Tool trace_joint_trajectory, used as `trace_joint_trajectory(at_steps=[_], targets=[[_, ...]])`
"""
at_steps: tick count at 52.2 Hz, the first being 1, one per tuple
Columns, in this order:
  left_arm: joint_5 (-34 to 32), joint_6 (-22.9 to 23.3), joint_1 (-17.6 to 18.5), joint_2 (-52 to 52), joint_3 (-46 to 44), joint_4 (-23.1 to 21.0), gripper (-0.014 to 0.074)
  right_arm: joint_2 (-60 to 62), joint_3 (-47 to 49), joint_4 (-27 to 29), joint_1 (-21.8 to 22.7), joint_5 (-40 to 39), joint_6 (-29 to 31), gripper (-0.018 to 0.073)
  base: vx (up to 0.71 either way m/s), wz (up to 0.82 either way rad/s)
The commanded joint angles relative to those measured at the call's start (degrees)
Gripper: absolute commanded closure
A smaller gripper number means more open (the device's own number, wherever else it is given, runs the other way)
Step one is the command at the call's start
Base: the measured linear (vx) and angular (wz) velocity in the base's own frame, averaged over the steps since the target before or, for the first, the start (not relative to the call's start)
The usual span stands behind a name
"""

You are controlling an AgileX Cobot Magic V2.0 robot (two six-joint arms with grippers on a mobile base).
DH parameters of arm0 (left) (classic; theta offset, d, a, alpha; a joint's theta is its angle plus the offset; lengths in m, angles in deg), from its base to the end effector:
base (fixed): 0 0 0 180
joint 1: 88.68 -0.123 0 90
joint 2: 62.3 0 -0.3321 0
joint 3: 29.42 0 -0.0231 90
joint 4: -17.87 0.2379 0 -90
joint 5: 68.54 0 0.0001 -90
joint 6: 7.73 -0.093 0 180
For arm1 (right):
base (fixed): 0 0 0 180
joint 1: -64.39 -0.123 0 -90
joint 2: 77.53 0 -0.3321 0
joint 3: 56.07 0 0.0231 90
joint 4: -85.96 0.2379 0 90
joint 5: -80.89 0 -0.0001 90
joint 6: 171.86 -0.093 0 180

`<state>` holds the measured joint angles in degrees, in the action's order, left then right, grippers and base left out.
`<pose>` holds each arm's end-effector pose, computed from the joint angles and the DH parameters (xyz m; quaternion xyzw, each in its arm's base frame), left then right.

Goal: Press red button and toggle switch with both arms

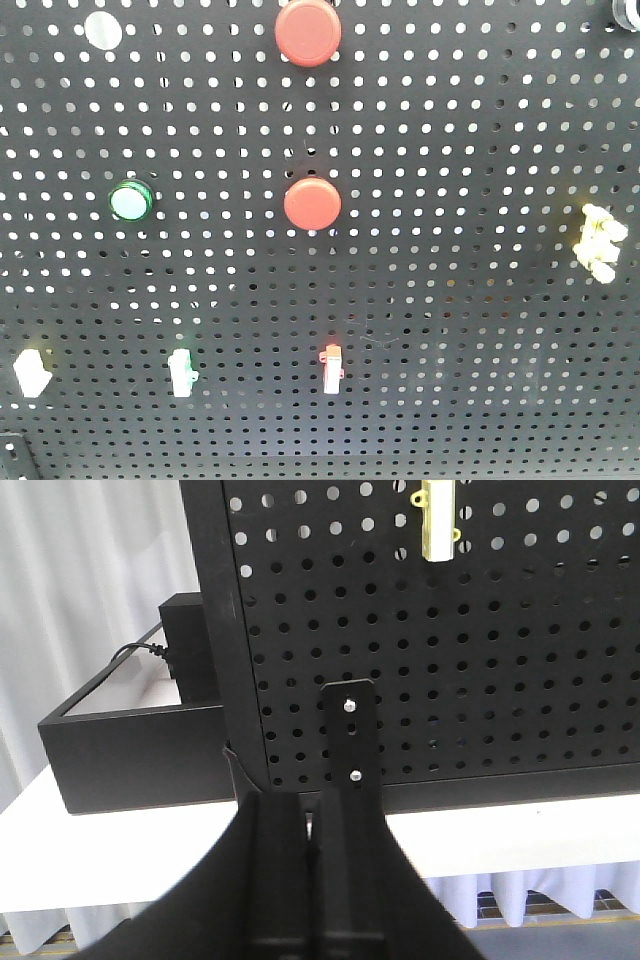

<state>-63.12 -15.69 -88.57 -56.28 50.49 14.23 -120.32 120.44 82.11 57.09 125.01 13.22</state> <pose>-0.0016 -0.0006 0.1955 0.0298 0.7147 0.0236 0.6984 0.0057 -0.0037 0.5291 -0.0771 0.7050 -0.0199 0.7048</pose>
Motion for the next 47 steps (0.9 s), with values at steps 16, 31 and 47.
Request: trace_joint_trajectory(at_steps=[16,31,47], targets=[[-4.7,0.0,-0.1,-0.9,1.9,-0.1,0.0595,7.2,-23.8,0.1,0.4,-10.7,0.2,0.0559,0.00,0.00],[-4.7,0.0,-0.1,-0.9,1.9,-0.1,0.0595,23.9,-62.3,4.9,0.4,-37.9,0.2,0.0559,0.00,0.00],[-4.7,0.0,-0.1,-0.9,1.9,-0.1,0.0595,37.9,-77.3,9.5,2.7,-46.8,0.3,0.0559,0.00,0.00]])
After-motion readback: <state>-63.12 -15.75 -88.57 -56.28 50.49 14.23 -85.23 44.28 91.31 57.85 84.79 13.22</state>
